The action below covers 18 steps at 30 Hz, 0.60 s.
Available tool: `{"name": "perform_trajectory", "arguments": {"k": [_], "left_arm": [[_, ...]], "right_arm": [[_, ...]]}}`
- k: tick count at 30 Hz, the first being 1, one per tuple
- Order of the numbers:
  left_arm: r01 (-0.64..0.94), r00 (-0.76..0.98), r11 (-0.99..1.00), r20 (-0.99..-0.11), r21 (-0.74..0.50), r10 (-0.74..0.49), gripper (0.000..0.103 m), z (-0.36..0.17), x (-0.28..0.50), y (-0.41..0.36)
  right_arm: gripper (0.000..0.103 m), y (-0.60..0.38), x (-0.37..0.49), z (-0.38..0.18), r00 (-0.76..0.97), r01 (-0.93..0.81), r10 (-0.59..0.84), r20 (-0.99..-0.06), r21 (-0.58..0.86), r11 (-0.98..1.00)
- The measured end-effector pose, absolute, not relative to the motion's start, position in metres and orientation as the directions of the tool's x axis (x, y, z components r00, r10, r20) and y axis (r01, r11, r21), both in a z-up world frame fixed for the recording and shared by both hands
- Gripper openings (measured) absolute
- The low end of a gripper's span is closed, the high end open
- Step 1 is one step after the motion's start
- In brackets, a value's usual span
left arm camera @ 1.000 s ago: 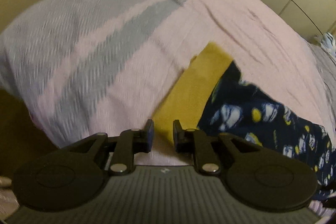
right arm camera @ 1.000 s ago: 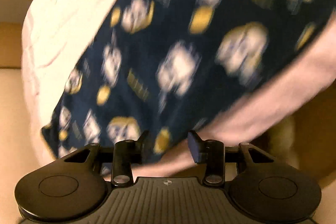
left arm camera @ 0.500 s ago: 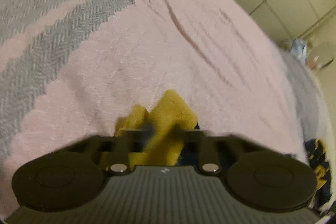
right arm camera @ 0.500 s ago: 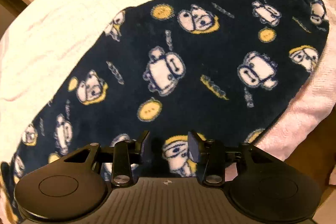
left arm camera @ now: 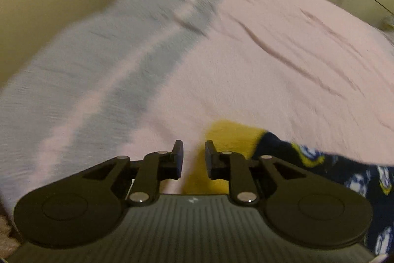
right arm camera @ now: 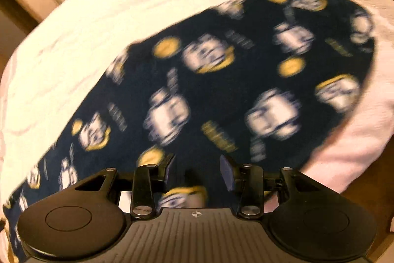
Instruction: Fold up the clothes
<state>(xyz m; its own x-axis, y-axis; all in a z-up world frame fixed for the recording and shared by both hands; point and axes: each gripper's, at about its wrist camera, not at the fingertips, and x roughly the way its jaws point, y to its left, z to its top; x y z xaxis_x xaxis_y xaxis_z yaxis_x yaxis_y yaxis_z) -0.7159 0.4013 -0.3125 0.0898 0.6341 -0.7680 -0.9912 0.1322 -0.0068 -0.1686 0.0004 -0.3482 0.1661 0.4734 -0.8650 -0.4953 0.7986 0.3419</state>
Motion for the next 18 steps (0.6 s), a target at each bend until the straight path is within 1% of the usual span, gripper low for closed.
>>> {"name": "perform_trajectory", "arguments": {"k": [1, 2, 3, 5, 7, 8, 10, 11, 12, 14, 15, 16, 18], "left_arm": [[-0.994, 0.075, 0.110, -0.760, -0.005, 0.645, 0.018, -0.304, -0.719, 0.389], [-0.995, 0.078, 0.096, -0.767, -0.022, 0.637, 0.018, -0.297, -0.719, 0.373], [-0.995, 0.086, 0.085, -0.777, -0.043, 0.623, 0.018, -0.291, -0.718, 0.356], [-0.987, 0.162, 0.107, -0.796, -0.122, 0.583, 0.020, -0.291, -0.703, 0.323], [-0.970, 0.242, 0.131, -0.807, -0.204, 0.538, 0.020, -0.292, -0.687, 0.290], [-0.965, 0.261, 0.146, -0.818, -0.216, 0.513, 0.021, -0.300, -0.674, 0.281], [-0.957, 0.286, 0.180, -0.841, -0.227, 0.460, 0.022, -0.321, -0.644, 0.265], [-0.952, 0.298, 0.196, -0.851, -0.233, 0.432, 0.025, -0.332, -0.630, 0.258], [-0.947, 0.309, 0.213, -0.861, -0.240, 0.405, 0.025, -0.343, -0.615, 0.250], [-0.958, 0.280, 0.177, -0.866, -0.225, 0.415, 0.023, -0.340, -0.608, 0.240], [-0.964, 0.263, 0.156, -0.867, -0.216, 0.422, 0.021, -0.337, -0.606, 0.235], [-0.969, 0.245, 0.134, -0.869, -0.208, 0.430, 0.019, -0.335, -0.603, 0.230], [-0.978, 0.210, 0.090, -0.871, -0.190, 0.444, 0.020, -0.330, -0.598, 0.221]], "right_arm": [[0.046, -0.011, -0.161, -0.348, 0.165, -0.480, 0.474, -0.865, 0.350, 0.805], [0.051, -0.022, -0.153, -0.348, 0.160, -0.464, 0.470, -0.868, 0.354, 0.812], [0.053, -0.033, -0.144, -0.349, 0.155, -0.448, 0.466, -0.871, 0.358, 0.819], [0.053, -0.052, -0.129, -0.352, 0.163, -0.430, 0.459, -0.874, 0.356, 0.830], [0.053, -0.067, -0.113, -0.354, 0.169, -0.425, 0.484, -0.859, 0.380, 0.822], [0.053, -0.070, -0.107, -0.354, 0.171, -0.431, 0.507, -0.845, 0.399, 0.810], [0.053, -0.076, -0.096, -0.356, 0.174, -0.454, 0.540, -0.824, 0.419, 0.786], [0.053, -0.076, -0.091, -0.360, 0.171, -0.485, 0.525, -0.834, 0.393, 0.781], [0.053, -0.075, -0.087, -0.365, 0.168, -0.519, 0.500, -0.850, 0.355, 0.778], [0.053, -0.077, -0.076, -0.376, 0.164, -0.550, 0.388, -0.907, 0.243, 0.799], [0.053, -0.084, -0.070, -0.376, 0.158, -0.548, 0.371, -0.915, 0.232, 0.804], [0.053, -0.095, -0.061, -0.372, 0.158, -0.523, 0.400, -0.903, 0.267, 0.809], [0.053, -0.119, -0.041, -0.362, 0.172, -0.459, 0.466, -0.868, 0.349, 0.817]]}}
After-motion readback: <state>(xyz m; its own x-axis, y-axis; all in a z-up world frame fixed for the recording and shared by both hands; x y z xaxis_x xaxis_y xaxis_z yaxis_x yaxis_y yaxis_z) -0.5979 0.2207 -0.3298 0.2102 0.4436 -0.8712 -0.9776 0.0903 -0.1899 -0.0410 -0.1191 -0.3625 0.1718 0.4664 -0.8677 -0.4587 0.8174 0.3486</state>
